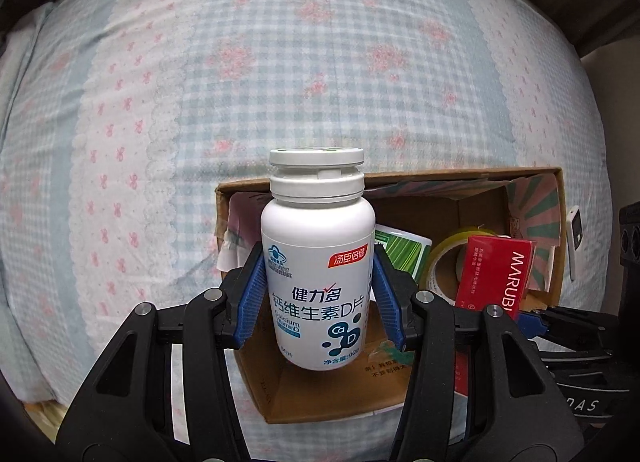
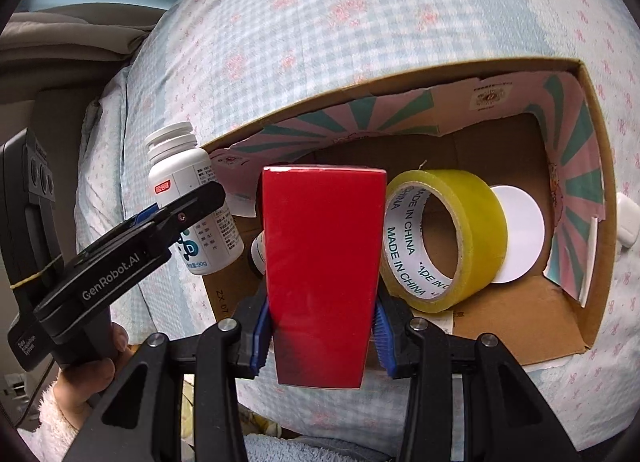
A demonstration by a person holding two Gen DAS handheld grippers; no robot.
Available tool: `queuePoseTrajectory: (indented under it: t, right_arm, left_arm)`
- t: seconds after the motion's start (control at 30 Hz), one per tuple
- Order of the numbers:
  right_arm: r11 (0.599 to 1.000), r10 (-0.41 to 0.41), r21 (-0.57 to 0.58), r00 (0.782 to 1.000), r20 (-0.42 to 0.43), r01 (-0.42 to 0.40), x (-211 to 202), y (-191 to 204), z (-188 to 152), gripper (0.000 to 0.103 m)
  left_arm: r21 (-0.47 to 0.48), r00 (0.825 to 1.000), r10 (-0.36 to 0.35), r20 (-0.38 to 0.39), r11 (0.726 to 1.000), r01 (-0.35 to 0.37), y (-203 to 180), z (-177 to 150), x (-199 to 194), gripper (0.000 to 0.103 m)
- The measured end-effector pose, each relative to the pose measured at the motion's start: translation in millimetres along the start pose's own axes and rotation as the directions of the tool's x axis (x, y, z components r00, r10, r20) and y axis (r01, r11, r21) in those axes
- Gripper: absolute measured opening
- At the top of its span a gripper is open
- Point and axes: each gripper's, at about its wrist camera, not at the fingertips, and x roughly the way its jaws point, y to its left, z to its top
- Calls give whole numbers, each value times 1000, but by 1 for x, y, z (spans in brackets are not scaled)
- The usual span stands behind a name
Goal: Organize rigid objects
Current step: 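Carry both items over the box and open both tools to drop them in, then raise both tools from the box and move toward the earbud case and remote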
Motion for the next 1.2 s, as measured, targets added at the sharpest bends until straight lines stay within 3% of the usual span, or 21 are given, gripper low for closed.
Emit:
queuePoseTrajectory:
  t: [0.27, 0.3, 0.33, 0.37, 0.4, 0.43, 0.47, 0.73, 1.2]
  right_arm:
    - [998, 19, 56, 998, -59, -16, 20, -6, 2, 40]
    - [998, 15, 58, 998, -65, -11, 21, -6, 2, 40]
    - [998, -3, 55, 998, -69, 7, 22, -5, 2, 40]
    - [998, -21, 54, 998, -64, 24, 22, -4, 2, 46]
    - [998, -16, 62, 999, -48, 19, 19, -5, 1, 62]
    - [997, -3, 74, 999, -36, 5, 16, -5, -1, 75]
    - [997, -4, 78, 999, -35, 7, 13, -5, -2, 102]
    - [998, -37, 42, 999, -27, 38, -5, -2, -14, 103]
    - [999, -46, -25, 994, 95, 48, -54, 21, -48, 103]
  left_arm:
    - [36, 1000, 6, -18, 999, -6, -7, 3, 11, 47]
    - [33, 1000, -2, -9, 999, 2, -7, 4, 9, 53]
    - [32, 1000, -14, 0, 999, 14, -8, 5, 5, 79]
    - [34, 1000, -25, 13, 999, 25, -9, 6, 0, 95]
    - [37, 999, -29, 36, 999, 28, -10, 6, -7, 103]
    - [43, 998, -26, 55, 999, 24, -10, 6, -14, 103]
    - [48, 997, -25, 68, 999, 21, -10, 6, -21, 103]
    - [28, 993, -40, 110, 999, 38, 0, -2, -50, 103]
    - [13, 980, -32, 197, 999, 30, -4, -45, -107, 103]
